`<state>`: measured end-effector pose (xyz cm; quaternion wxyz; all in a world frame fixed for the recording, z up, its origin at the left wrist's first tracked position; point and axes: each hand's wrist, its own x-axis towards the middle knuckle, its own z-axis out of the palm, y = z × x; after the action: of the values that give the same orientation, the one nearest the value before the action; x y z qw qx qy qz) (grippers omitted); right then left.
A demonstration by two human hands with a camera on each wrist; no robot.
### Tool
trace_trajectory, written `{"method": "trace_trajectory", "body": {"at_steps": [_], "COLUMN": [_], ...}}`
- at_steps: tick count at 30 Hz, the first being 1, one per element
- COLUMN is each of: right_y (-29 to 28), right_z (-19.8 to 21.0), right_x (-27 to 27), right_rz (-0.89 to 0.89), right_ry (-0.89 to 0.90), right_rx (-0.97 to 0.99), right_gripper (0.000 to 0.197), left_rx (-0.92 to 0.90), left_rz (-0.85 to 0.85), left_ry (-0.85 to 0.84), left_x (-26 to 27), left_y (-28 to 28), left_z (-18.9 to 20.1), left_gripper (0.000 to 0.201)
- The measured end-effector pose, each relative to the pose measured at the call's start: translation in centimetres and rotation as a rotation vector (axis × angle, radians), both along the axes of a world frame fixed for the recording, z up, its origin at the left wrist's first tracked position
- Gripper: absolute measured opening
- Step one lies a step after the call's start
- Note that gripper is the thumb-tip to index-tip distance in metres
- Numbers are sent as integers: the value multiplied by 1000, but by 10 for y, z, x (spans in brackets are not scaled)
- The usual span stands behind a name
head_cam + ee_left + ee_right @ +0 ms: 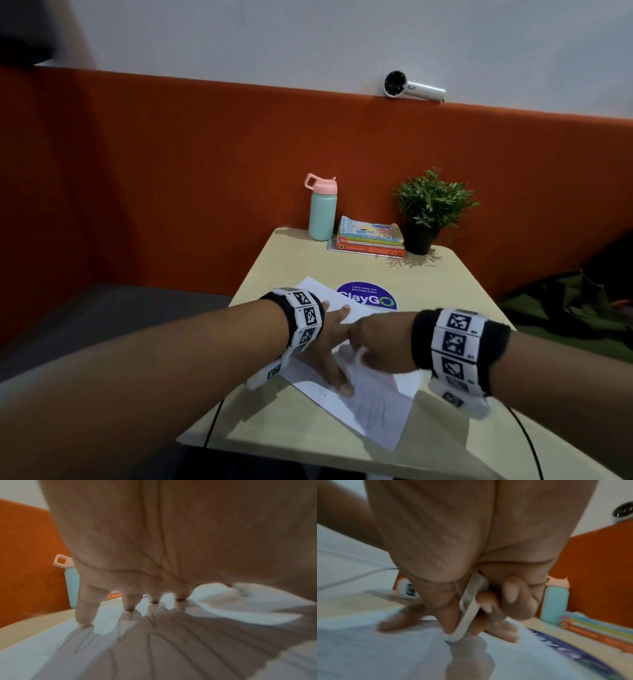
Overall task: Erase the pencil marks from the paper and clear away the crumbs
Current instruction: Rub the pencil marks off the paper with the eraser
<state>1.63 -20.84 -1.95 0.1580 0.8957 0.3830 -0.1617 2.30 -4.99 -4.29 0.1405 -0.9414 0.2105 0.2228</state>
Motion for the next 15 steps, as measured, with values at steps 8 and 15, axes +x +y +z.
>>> {"method": "trace_trajectory", "body": {"at_steps": [8,15], "right_y": [-14,-7], "right_z": [14,12], "right_x": [29,15], "right_rz": [-165,-110], "right_ry": [-113,35], "right_rx": [10,121], "right_gripper": [23,26], "left_rx": [25,-7], "left_rz": [-38,-28], "left_ry": [18,35], "left_x": [-1,-2], "left_y": [1,1], "left_z": [9,11], "left_gripper": [115,114]}}
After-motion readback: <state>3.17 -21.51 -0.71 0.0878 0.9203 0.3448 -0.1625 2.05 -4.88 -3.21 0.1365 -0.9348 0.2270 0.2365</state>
